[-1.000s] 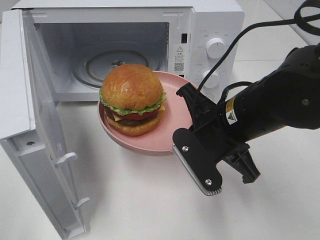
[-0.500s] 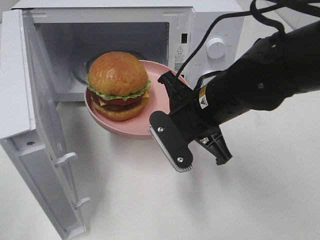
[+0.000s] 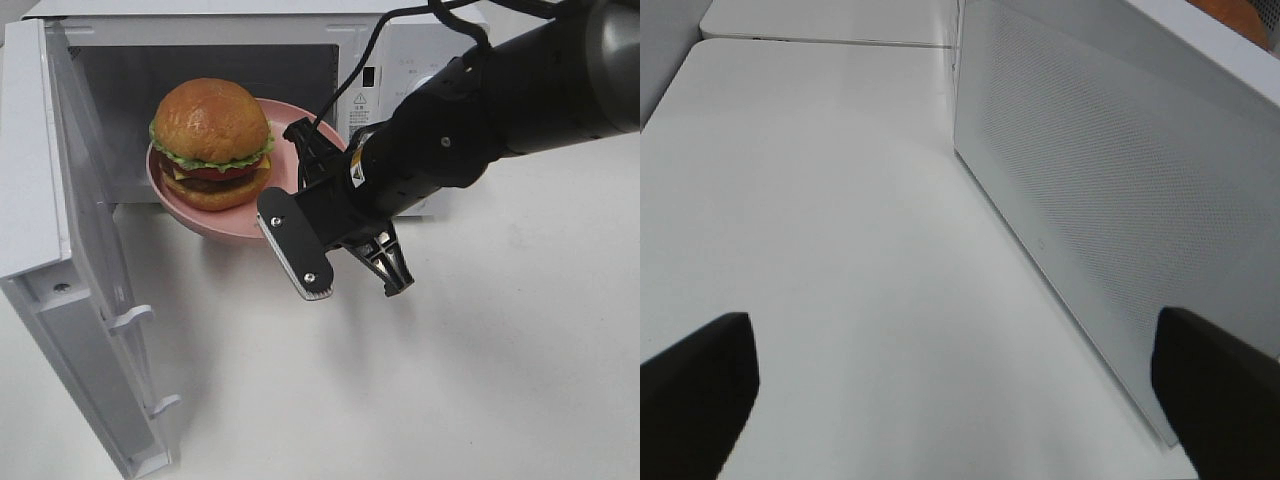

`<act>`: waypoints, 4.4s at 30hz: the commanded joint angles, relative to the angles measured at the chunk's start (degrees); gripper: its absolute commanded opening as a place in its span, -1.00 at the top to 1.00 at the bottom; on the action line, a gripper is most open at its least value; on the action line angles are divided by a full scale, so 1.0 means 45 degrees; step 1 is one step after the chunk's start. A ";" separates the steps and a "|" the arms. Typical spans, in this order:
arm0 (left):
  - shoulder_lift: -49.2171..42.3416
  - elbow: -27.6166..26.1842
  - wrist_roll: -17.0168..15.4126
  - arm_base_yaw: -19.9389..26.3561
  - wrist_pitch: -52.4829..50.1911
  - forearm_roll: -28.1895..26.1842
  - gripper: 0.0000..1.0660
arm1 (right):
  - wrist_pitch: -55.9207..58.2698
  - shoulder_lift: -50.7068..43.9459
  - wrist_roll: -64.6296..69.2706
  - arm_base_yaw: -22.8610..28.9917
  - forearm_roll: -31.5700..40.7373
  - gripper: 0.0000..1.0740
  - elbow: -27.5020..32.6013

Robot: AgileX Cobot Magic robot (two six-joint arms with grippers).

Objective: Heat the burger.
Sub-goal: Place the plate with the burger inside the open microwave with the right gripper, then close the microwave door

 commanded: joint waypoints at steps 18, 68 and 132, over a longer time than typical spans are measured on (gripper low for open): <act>-0.0013 0.0025 -0.0038 0.0038 0.0013 -0.0025 -0.87 | 0.1057 0.1719 0.2534 -0.0038 -0.1222 1.00 -0.3030; -0.0013 0.0025 -0.0038 0.0038 0.0013 0.0064 -0.87 | 0.3654 0.5742 0.5208 0.0115 -0.2916 1.00 -0.9575; -0.0013 0.0025 -0.0038 0.0038 0.0013 0.0064 -0.87 | -0.1044 0.1095 0.9995 0.0115 -0.2597 -0.55 -0.1986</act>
